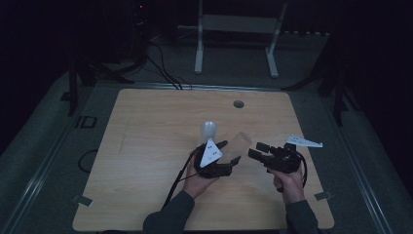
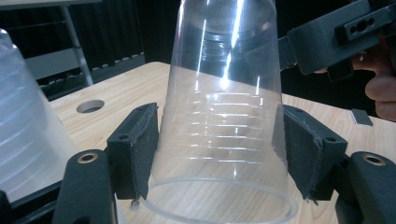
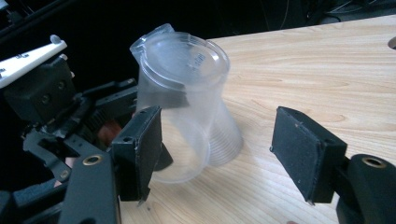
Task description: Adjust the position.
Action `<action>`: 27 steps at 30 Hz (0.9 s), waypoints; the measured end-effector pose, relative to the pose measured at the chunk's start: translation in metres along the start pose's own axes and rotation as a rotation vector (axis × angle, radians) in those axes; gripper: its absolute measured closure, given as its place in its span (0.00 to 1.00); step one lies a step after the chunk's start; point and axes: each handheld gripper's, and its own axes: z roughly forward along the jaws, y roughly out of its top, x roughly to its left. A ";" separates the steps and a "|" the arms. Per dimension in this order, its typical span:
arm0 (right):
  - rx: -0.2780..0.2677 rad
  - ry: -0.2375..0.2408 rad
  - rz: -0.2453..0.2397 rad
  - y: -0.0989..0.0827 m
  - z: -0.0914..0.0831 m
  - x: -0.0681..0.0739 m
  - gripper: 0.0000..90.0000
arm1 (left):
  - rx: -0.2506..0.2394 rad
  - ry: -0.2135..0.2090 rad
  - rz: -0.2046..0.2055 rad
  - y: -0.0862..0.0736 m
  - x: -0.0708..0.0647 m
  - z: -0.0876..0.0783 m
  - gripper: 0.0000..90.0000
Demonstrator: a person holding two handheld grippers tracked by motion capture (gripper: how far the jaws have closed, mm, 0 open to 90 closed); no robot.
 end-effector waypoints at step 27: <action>0.133 -0.158 -0.170 0.004 -0.008 0.004 0.38 | 0.067 -0.069 0.016 0.001 0.008 -0.006 0.36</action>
